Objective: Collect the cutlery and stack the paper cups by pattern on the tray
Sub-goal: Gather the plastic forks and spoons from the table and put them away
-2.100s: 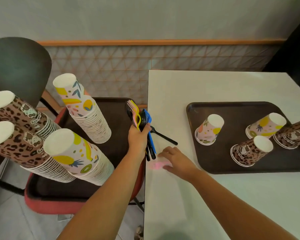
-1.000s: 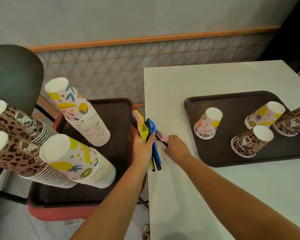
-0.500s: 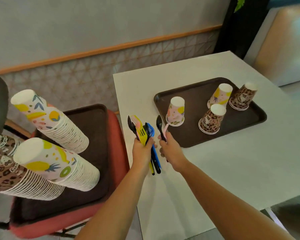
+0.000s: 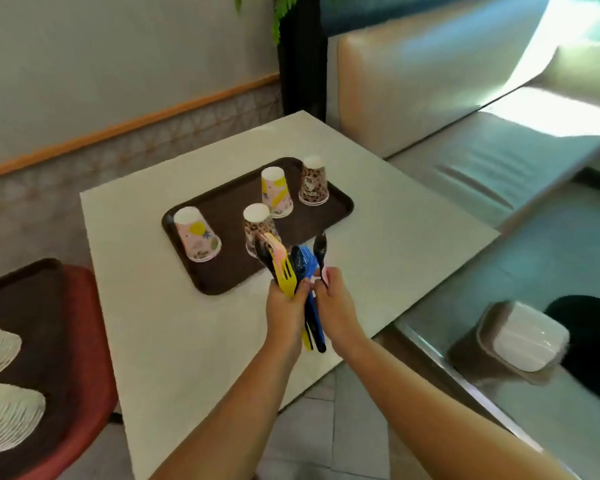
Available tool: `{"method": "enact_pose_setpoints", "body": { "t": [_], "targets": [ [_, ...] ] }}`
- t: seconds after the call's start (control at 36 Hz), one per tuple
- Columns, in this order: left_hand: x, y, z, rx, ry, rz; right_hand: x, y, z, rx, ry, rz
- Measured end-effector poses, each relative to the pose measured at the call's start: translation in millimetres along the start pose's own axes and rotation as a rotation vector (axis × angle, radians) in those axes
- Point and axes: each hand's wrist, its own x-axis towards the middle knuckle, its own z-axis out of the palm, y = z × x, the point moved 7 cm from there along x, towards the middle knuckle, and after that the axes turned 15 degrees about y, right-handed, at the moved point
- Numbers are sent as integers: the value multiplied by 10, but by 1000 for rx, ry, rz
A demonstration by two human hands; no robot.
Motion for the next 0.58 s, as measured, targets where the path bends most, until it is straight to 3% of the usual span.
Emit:
{"method": "enact_pose_setpoints", "body": {
  "t": [0.31,0.58],
  "targets": [
    [-1013,-134,1698,91,-294,9,469,447,-1861,66,337,97],
    [-1366,-450,2904,215,-598,30,934,952,-2801,109,511,184]
  ]
}}
